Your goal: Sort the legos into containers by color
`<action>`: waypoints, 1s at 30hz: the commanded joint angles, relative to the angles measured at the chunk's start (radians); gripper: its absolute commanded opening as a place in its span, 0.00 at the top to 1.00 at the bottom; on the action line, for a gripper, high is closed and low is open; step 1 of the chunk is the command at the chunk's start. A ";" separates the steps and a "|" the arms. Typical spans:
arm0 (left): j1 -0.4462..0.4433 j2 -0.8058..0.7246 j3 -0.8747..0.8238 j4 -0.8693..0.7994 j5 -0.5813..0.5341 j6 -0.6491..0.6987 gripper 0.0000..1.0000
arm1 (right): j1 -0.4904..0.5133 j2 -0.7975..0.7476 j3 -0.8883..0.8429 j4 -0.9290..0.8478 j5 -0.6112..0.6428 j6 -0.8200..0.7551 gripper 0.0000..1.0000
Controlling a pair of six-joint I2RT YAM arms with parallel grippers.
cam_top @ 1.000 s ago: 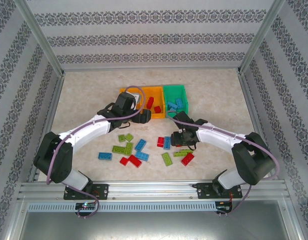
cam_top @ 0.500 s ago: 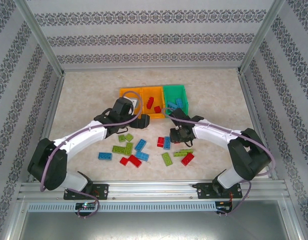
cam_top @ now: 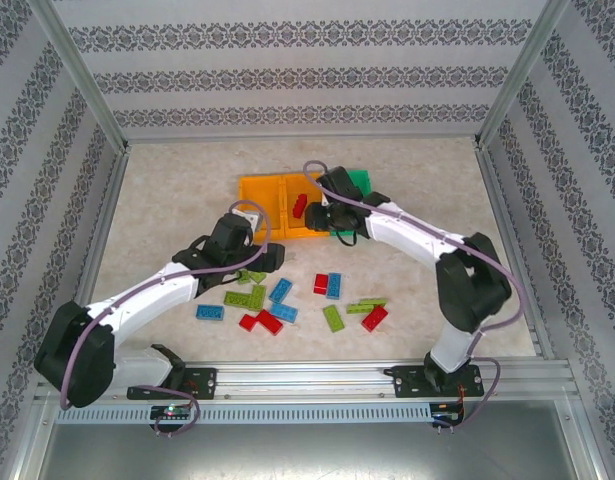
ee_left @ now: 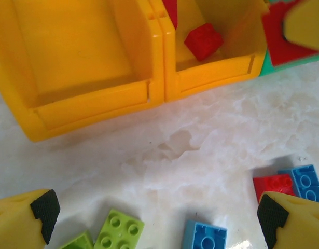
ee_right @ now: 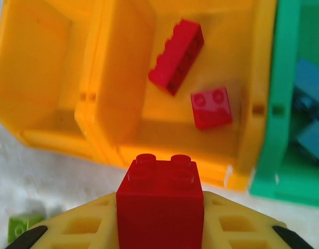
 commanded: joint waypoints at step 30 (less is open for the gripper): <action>-0.193 0.325 0.136 -0.186 0.098 0.152 0.24 | -0.207 -0.197 -0.202 0.051 0.017 -0.024 0.31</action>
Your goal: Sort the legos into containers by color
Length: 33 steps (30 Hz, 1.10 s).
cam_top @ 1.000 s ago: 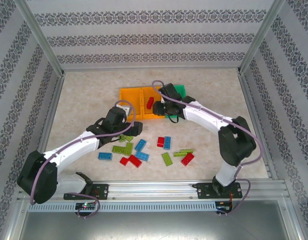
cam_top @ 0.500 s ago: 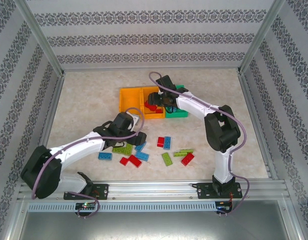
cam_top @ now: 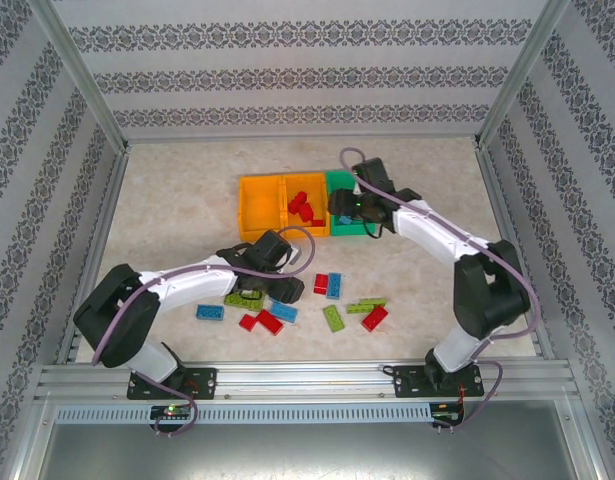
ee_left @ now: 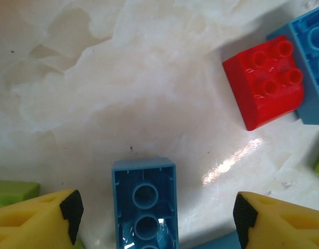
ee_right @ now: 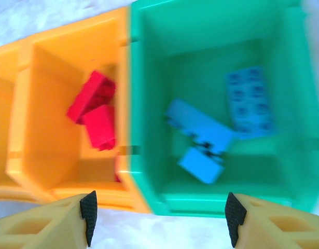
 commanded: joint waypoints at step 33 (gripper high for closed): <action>0.024 0.397 0.750 -0.137 0.001 0.085 0.74 | -0.093 -0.613 -0.604 -0.133 0.039 0.062 0.25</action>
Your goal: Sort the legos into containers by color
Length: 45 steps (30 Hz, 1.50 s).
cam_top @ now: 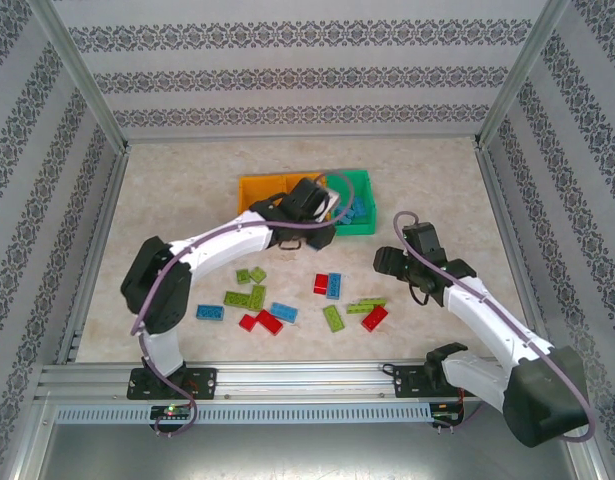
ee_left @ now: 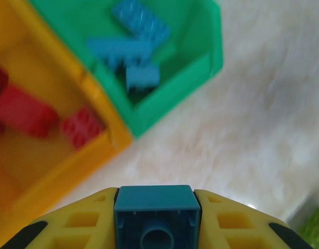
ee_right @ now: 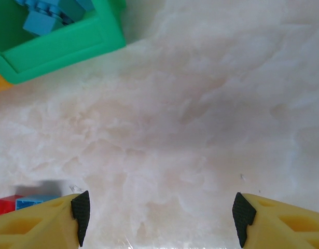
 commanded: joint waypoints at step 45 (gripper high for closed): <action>0.080 0.080 0.147 0.212 0.149 -0.123 0.17 | 0.421 -0.029 -0.126 -0.185 -0.027 0.455 0.33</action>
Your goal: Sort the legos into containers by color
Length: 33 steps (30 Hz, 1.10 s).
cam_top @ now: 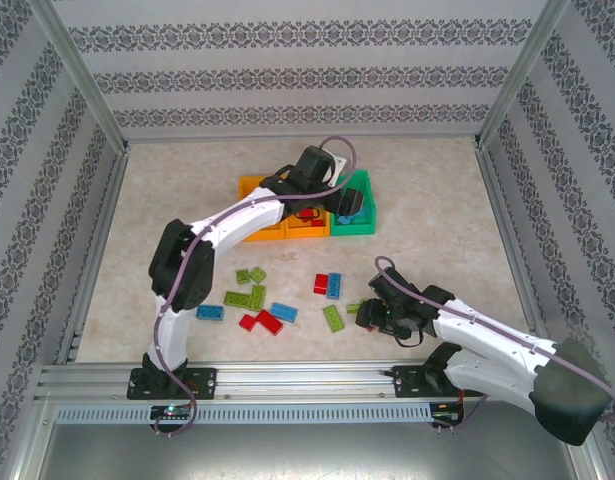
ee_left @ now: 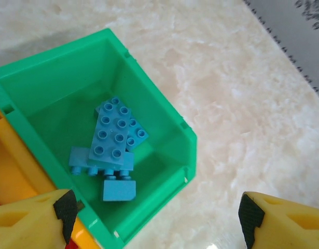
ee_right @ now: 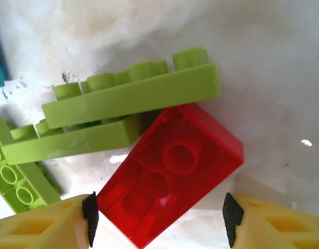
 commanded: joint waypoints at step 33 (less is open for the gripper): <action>0.007 -0.462 -0.552 0.135 -0.169 -0.039 0.10 | -0.014 0.027 0.188 -0.051 0.209 -0.144 0.73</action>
